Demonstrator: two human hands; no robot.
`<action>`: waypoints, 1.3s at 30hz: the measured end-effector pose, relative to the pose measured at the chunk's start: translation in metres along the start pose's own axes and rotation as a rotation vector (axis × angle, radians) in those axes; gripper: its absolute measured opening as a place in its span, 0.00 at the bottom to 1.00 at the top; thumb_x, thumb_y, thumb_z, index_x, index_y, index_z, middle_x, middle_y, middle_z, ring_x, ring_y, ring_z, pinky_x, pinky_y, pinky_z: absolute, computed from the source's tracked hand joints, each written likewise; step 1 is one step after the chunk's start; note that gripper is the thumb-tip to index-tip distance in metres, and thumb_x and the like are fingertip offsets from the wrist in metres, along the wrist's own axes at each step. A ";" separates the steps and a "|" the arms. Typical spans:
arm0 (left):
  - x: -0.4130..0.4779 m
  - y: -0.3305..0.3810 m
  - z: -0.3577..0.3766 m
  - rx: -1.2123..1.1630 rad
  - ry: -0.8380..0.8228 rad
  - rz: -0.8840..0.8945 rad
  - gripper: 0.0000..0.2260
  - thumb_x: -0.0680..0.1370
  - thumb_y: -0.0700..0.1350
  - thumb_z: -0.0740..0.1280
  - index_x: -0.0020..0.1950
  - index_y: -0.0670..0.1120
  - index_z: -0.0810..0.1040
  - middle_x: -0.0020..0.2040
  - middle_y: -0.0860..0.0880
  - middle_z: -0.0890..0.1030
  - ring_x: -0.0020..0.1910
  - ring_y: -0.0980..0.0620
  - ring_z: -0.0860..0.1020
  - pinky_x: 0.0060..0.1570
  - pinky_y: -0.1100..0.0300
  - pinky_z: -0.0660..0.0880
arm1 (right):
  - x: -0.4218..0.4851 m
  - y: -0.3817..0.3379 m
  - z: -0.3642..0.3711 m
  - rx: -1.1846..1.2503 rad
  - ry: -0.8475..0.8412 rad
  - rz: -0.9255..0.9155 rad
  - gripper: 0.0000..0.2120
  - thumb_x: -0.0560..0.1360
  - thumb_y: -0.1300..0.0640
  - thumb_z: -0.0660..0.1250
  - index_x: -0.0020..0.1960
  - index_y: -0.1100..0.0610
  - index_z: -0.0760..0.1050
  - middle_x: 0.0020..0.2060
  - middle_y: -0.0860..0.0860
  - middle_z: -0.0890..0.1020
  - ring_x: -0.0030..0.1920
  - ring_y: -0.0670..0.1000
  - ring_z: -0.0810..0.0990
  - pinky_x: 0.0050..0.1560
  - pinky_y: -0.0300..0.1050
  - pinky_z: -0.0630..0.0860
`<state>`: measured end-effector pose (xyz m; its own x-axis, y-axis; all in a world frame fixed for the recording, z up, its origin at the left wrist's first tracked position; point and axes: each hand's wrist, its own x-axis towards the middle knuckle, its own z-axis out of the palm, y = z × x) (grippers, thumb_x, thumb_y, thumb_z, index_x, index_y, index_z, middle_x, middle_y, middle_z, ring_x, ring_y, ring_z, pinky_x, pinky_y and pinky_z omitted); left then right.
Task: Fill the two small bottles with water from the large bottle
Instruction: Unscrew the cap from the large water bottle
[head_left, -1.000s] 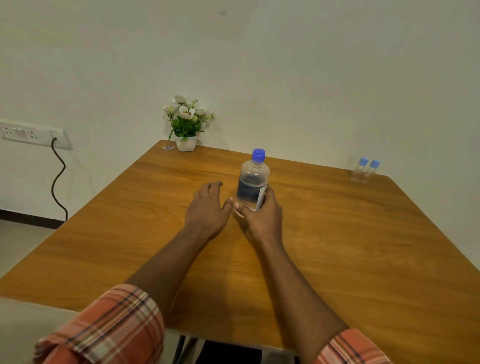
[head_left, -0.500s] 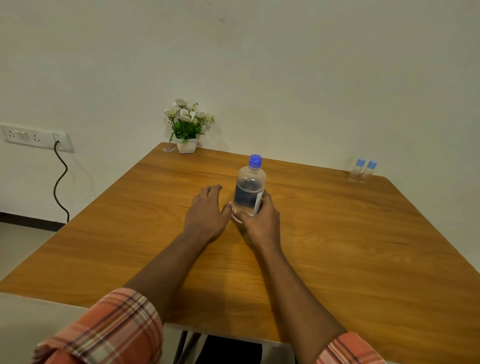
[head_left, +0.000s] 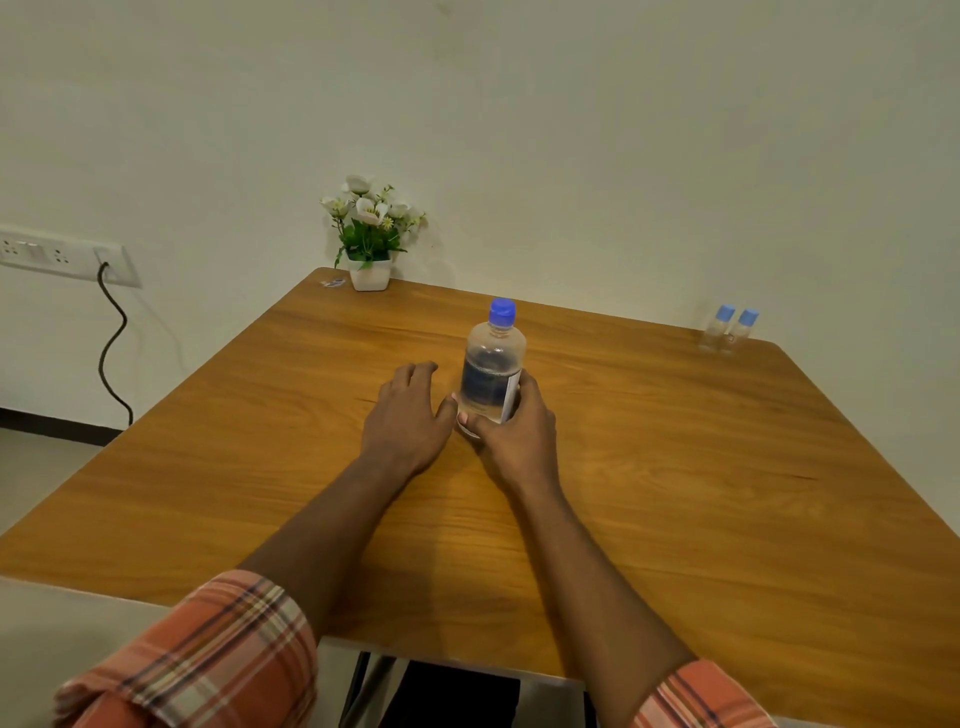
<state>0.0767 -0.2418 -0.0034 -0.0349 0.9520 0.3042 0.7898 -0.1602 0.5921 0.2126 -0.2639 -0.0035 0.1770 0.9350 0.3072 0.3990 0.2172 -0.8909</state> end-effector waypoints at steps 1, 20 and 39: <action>0.000 0.000 0.000 -0.009 0.002 0.001 0.24 0.79 0.55 0.60 0.73 0.49 0.62 0.72 0.47 0.66 0.68 0.47 0.68 0.60 0.52 0.71 | 0.000 0.001 0.000 0.010 -0.009 0.011 0.34 0.65 0.50 0.79 0.66 0.45 0.67 0.58 0.41 0.78 0.53 0.41 0.78 0.50 0.36 0.77; -0.012 0.013 0.005 -0.223 -0.025 0.072 0.34 0.73 0.53 0.68 0.75 0.51 0.57 0.72 0.50 0.68 0.69 0.50 0.68 0.63 0.52 0.70 | 0.069 -0.096 -0.054 -0.344 -0.074 -0.248 0.22 0.70 0.44 0.74 0.59 0.54 0.79 0.44 0.46 0.81 0.44 0.44 0.79 0.44 0.38 0.77; -0.008 0.015 0.012 -0.235 0.026 0.105 0.33 0.69 0.62 0.70 0.70 0.53 0.65 0.63 0.53 0.76 0.58 0.56 0.75 0.53 0.57 0.75 | 0.102 -0.132 -0.071 -0.618 -0.553 -0.298 0.21 0.69 0.67 0.74 0.61 0.58 0.79 0.57 0.53 0.81 0.53 0.48 0.80 0.47 0.33 0.75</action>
<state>0.0957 -0.2488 -0.0060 0.0220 0.9203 0.3907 0.6260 -0.3174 0.7123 0.2417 -0.2176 0.1689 -0.4090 0.9002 0.1493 0.8029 0.4328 -0.4098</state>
